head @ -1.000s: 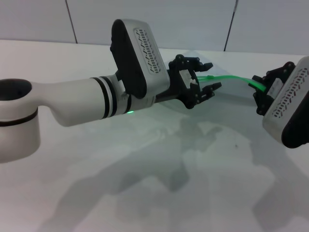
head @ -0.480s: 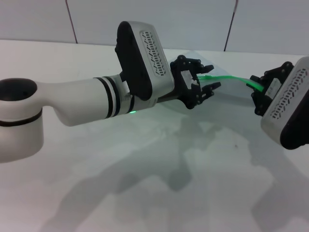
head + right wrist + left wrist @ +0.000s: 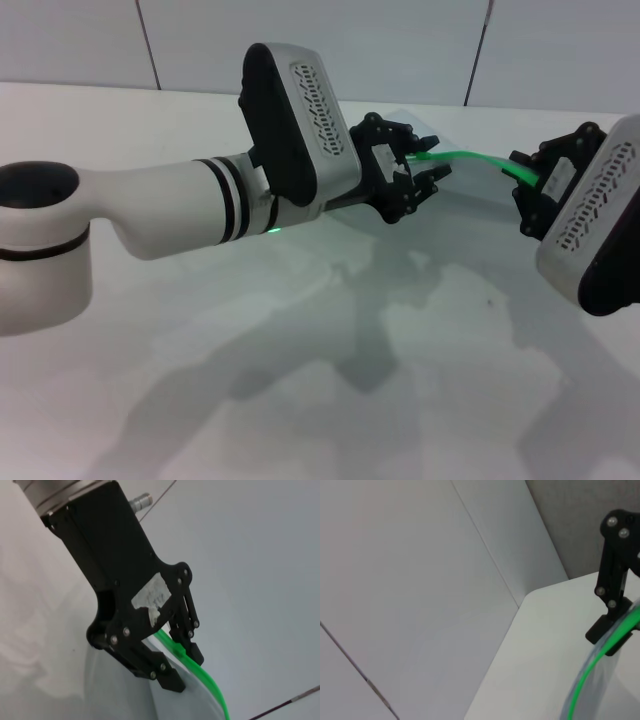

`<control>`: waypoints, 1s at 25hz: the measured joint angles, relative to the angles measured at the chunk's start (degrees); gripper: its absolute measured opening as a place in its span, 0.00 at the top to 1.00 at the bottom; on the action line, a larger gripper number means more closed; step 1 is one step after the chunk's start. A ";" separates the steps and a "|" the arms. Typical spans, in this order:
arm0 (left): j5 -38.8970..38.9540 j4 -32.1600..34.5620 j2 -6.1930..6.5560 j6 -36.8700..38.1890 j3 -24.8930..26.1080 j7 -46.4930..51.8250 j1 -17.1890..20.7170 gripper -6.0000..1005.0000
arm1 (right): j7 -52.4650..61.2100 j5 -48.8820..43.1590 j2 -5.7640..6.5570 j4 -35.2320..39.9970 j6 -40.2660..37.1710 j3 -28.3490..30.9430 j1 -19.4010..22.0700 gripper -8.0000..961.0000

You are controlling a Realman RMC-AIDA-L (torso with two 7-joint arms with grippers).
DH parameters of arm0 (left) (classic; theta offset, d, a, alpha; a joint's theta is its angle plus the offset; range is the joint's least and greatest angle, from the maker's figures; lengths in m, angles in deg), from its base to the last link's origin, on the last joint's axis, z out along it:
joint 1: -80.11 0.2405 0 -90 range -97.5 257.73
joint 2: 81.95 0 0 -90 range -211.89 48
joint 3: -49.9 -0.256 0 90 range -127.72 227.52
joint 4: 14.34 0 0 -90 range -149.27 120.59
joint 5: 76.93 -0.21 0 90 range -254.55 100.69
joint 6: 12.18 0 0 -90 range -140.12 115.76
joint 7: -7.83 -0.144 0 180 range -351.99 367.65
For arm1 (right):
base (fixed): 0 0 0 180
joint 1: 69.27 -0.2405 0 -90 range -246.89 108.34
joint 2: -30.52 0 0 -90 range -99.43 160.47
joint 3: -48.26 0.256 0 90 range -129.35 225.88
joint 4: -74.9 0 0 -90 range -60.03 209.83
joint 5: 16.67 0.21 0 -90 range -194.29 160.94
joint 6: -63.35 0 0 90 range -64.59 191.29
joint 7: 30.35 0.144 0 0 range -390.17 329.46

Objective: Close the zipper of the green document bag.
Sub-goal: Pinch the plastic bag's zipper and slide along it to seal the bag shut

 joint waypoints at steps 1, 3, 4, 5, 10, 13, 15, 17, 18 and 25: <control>0.00 0.10 -0.08 -0.01 -0.11 -0.04 -0.09 0.68 | -0.02 -0.02 0.00 0.00 0.00 -0.03 0.01 0.93; -0.02 0.14 -0.18 -0.01 -0.30 -0.04 -0.21 0.70 | -0.03 -0.05 0.00 -0.02 0.00 0.01 0.02 0.93; -0.03 0.14 -0.19 -0.01 -0.32 0.00 -0.22 0.71 | -0.03 -0.07 0.00 -0.13 0.00 0.08 0.03 0.93; -0.03 0.14 -0.20 -0.02 -0.32 0.05 -0.23 0.72 | -0.03 -0.09 0.00 -0.29 0.00 0.16 0.03 0.93; -0.08 -0.08 -0.29 -0.08 -0.04 0.20 0.03 0.78 | 0.00 -0.30 0.00 -0.69 0.00 0.51 0.04 0.93; -0.09 -0.05 -0.34 -0.10 -0.02 0.32 0.15 0.81 | 0.03 -0.40 0.00 -0.82 0.00 0.58 0.04 0.93; -0.09 -0.06 -0.37 -0.11 -0.03 0.32 0.33 0.82 | 0.04 -0.47 -0.01 -1.07 0.00 0.63 0.01 0.93; -0.09 -0.17 -0.38 -0.11 -0.03 0.25 0.55 0.82 | 0.09 -0.52 -0.01 -1.40 0.00 0.76 -0.10 0.93; -0.09 -0.23 -0.38 -0.10 -0.03 0.21 0.60 0.82 | 0.11 -0.53 0.00 -1.43 0.00 0.78 -0.15 0.93; -0.09 0.03 -0.38 -0.05 0.04 -0.13 0.65 0.87 | 0.07 -0.53 -0.01 -1.09 0.00 0.77 -0.05 0.93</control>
